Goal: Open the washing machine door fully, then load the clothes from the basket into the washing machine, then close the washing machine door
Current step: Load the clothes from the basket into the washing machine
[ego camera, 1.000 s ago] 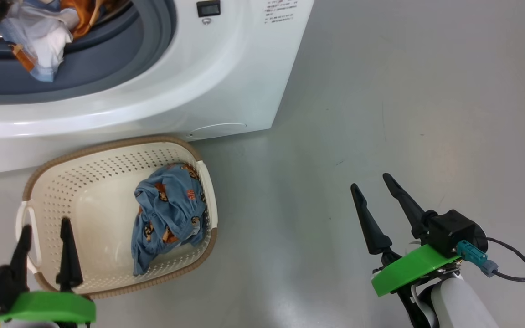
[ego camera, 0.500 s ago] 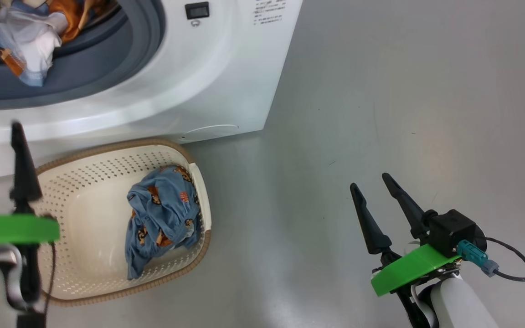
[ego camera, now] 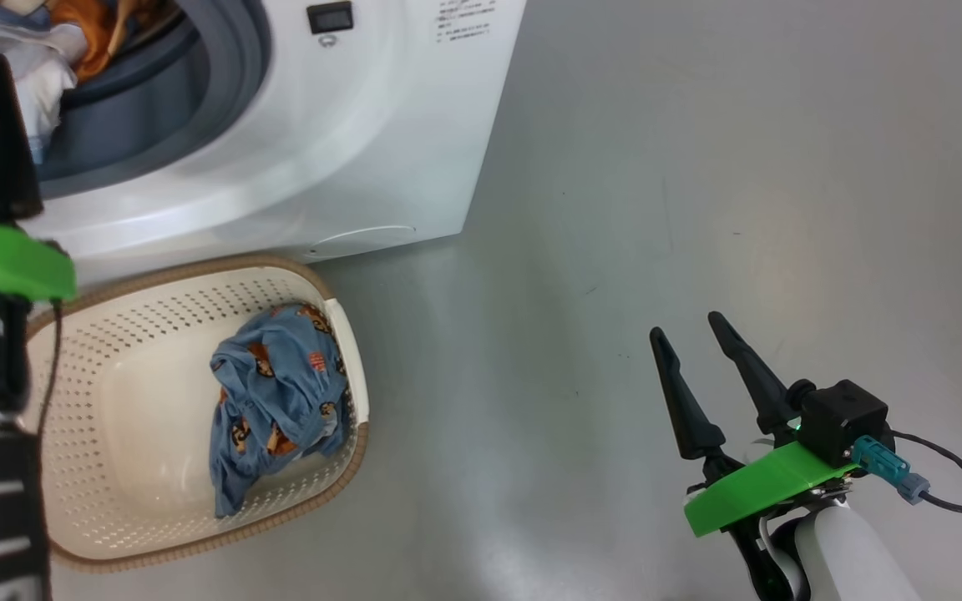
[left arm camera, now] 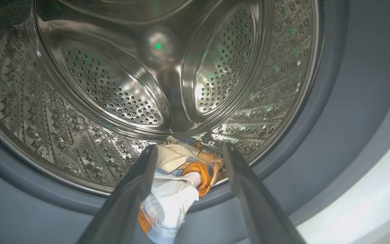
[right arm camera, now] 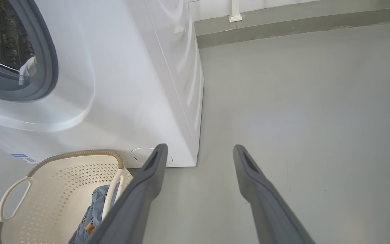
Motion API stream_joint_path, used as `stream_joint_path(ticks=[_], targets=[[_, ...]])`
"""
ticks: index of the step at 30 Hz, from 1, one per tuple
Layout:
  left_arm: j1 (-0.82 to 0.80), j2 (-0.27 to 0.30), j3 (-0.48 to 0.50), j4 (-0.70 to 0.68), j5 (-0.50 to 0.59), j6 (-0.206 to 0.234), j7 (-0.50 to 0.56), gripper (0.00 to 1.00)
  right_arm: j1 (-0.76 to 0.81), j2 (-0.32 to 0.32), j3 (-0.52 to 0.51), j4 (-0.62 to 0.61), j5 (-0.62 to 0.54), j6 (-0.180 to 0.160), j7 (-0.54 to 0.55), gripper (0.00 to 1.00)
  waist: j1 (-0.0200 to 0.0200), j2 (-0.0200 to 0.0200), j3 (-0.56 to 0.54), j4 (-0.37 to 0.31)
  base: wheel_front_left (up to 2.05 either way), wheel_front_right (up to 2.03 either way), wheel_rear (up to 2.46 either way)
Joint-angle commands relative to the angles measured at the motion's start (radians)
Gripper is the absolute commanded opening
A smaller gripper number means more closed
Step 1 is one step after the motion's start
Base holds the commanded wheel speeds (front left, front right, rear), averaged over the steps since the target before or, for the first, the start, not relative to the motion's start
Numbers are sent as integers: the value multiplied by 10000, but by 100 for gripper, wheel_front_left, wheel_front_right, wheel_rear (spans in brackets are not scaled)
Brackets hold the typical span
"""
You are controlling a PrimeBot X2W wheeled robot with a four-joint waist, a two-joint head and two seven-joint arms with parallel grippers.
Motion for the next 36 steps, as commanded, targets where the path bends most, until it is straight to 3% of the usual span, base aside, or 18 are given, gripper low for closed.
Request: stream_joint_path(ticks=[1,25,36], targets=[[-446,567,186,-6,-11,-61,242,100,99,28,210,-251,55,16,-120,100,0,-1,47,-64,0,0,0],[-3526,1408,-1011,3987,342,-7,3868,100,110,28,362,-217,123,16,-120,100,0,-1,338,-326,0,0,0],[-4063,1540,-1284,5121,526,356,4419,100,224,28,457,-217,149,16,-120,100,0,-1,477,-399,0,0,0]])
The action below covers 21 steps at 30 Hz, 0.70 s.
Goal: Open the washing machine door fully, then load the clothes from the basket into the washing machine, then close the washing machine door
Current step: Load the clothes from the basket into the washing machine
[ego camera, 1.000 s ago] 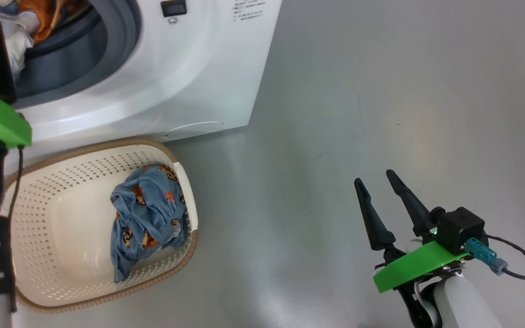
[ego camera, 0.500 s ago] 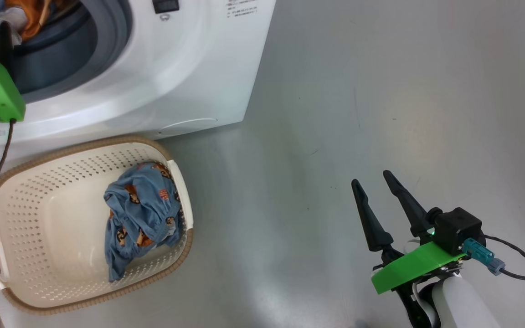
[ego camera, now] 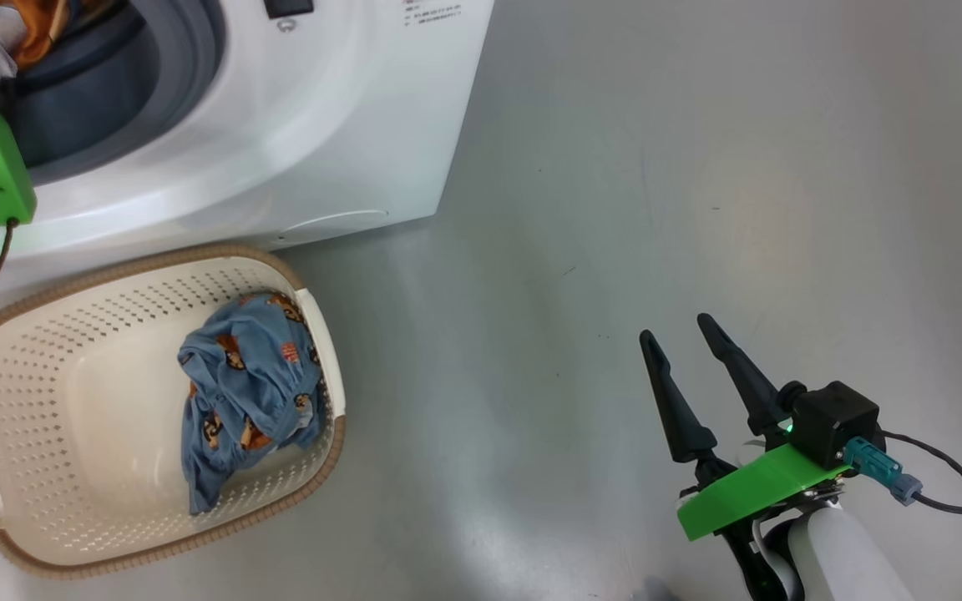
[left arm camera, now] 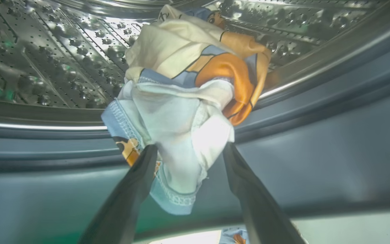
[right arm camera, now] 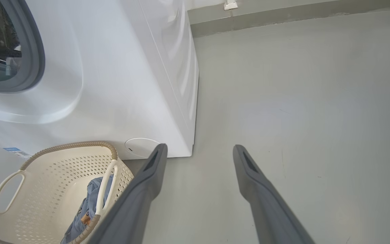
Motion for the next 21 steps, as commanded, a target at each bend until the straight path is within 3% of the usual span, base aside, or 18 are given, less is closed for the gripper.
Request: stream_joint_path(ticks=[1,9,10,11,13,21], targets=[[-252,508,158,-165,10,79,54,100,222,18,276,-179,75,16,-120,100,0,0,30,-6,0,0,0],[-524,530,158,257,-101,195,-449,100,219,18,338,-183,87,16,-120,100,0,0,248,-105,0,0,0],[-563,517,162,267,-124,197,-605,95,212,19,341,-175,82,16,-120,100,0,0,281,-117,0,0,0],[-593,513,135,266,-110,201,-780,50,200,19,350,-167,80,16,-120,100,0,0,308,-129,0,0,0],[-628,493,70,308,-92,181,-1093,0,193,19,365,-139,92,16,-120,100,0,0,337,-142,0,0,0],[-741,475,4,518,-196,93,-2036,0,182,19,404,-78,175,16,-120,100,0,0,351,-181,0,0,0]])
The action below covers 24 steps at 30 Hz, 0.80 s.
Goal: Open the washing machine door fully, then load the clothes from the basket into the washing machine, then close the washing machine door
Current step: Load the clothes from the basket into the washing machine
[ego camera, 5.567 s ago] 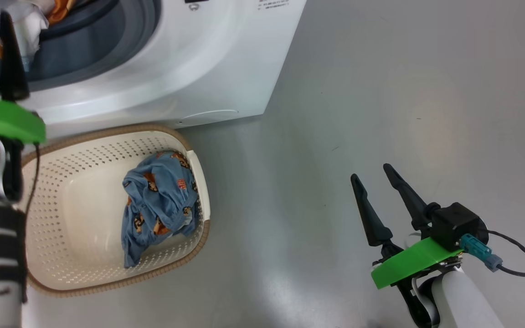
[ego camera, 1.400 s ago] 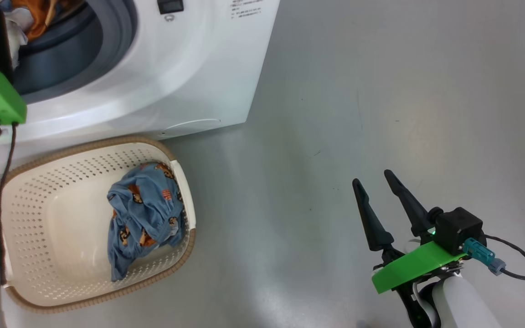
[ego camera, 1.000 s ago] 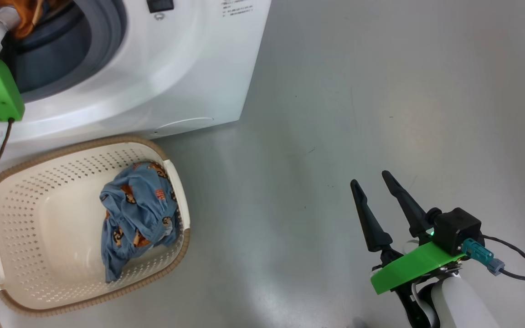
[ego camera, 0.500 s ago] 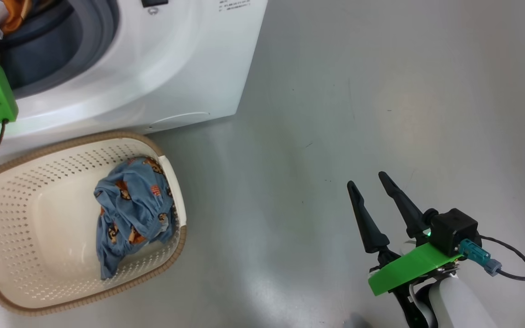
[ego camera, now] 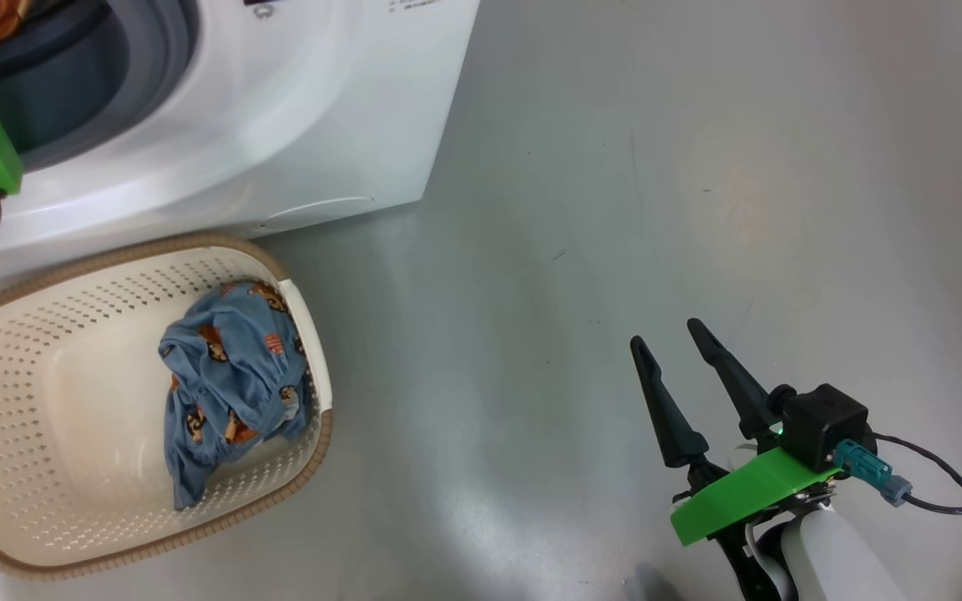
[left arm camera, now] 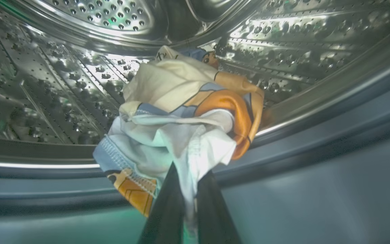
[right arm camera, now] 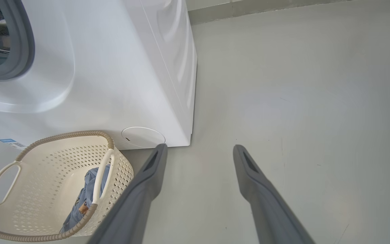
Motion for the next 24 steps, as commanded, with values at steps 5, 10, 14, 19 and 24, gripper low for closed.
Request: stream_joint_path(ticks=[5,10,14,19,24], targets=[[-454,517,86,-212,-134,-125,-1354,0,169,19,221,-142,162,16,-120,100,0,-1,1,-3,0,0,0],[-768,557,41,-50,-218,-246,-2421,0,213,19,285,-109,193,16,-120,100,0,-1,11,-29,0,0,0],[-1112,640,-20,109,-278,-341,-2946,0,255,19,336,-136,221,16,-120,100,0,-1,146,-92,0,0,0],[-1528,766,-83,335,-361,-420,-3265,0,269,19,346,-193,263,16,-120,100,0,-1,464,-177,0,0,0],[-1998,917,-204,377,-393,-491,-3555,0,301,19,466,-205,339,16,-120,100,0,-1,907,-240,0,0,0]])
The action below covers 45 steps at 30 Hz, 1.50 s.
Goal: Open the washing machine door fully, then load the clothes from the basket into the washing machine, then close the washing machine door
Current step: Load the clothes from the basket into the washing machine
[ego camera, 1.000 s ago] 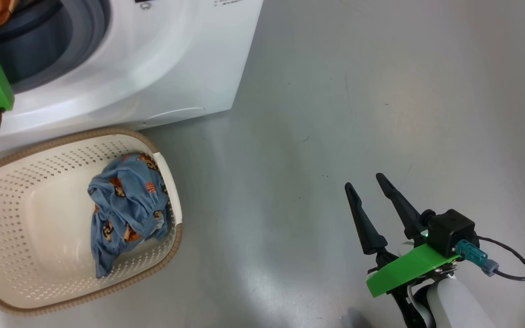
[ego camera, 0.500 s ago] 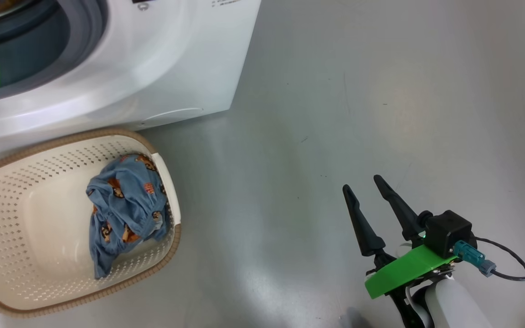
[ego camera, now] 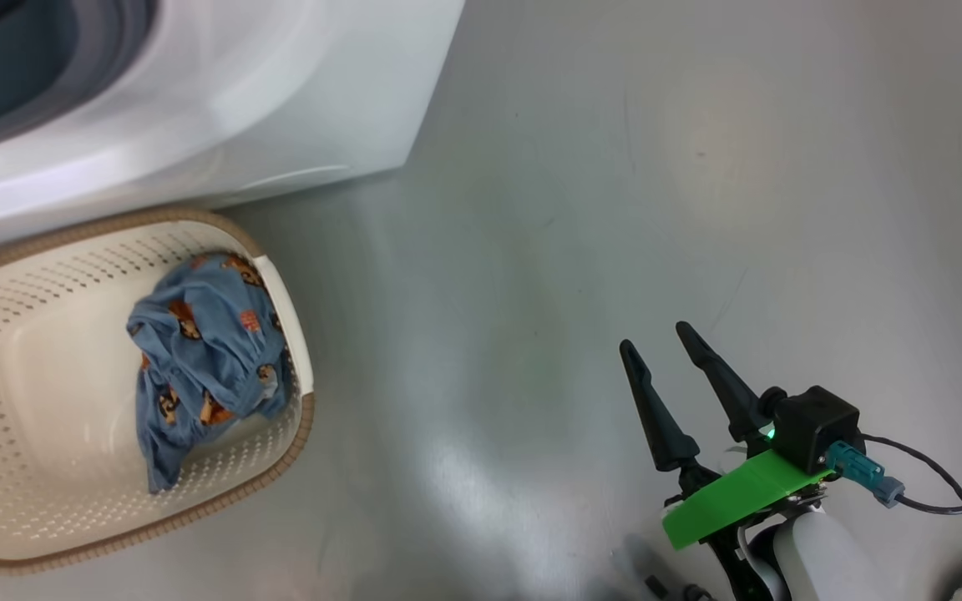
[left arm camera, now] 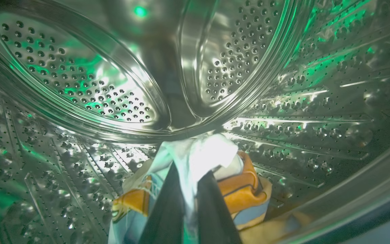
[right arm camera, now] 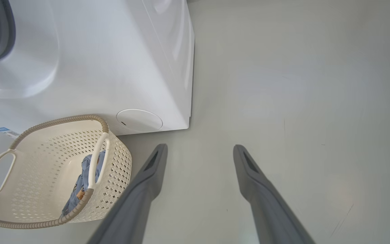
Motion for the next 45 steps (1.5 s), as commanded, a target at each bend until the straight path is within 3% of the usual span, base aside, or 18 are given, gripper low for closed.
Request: stream_joint_path(ticks=[1,23,32,37,38,39,40,45], targets=[[-338,575,72,-236,-78,-68,-152,0,314,17,296,-218,243,16,-120,100,0,0,302,-66,0,0,0],[-2712,1455,-575,-390,-528,-239,-701,0,269,17,1000,-449,673,16,-120,100,0,0,1894,-573,0,0,0],[-3137,1684,-772,655,-590,-125,350,0,230,17,1213,-339,805,16,-120,100,0,0,1992,-704,0,0,0],[-3182,1698,-895,838,-575,-120,275,2,156,17,1207,-277,863,16,-120,100,0,0,1995,-698,0,0,0],[-3186,1678,-908,856,-595,-123,232,33,142,17,1199,-259,867,16,-120,100,0,0,1987,-689,0,0,0],[-3192,1656,-916,860,-616,-126,165,84,125,17,1186,-245,869,16,-120,100,0,0,1976,-675,0,0,0],[-3190,1633,-932,882,-630,-127,129,100,107,17,1173,-232,869,16,-120,100,0,0,1958,-658,0,0,0],[-3055,1429,-942,1046,-769,-86,-92,100,28,17,1073,-230,858,16,-120,100,0,0,1758,-531,0,0,0]])
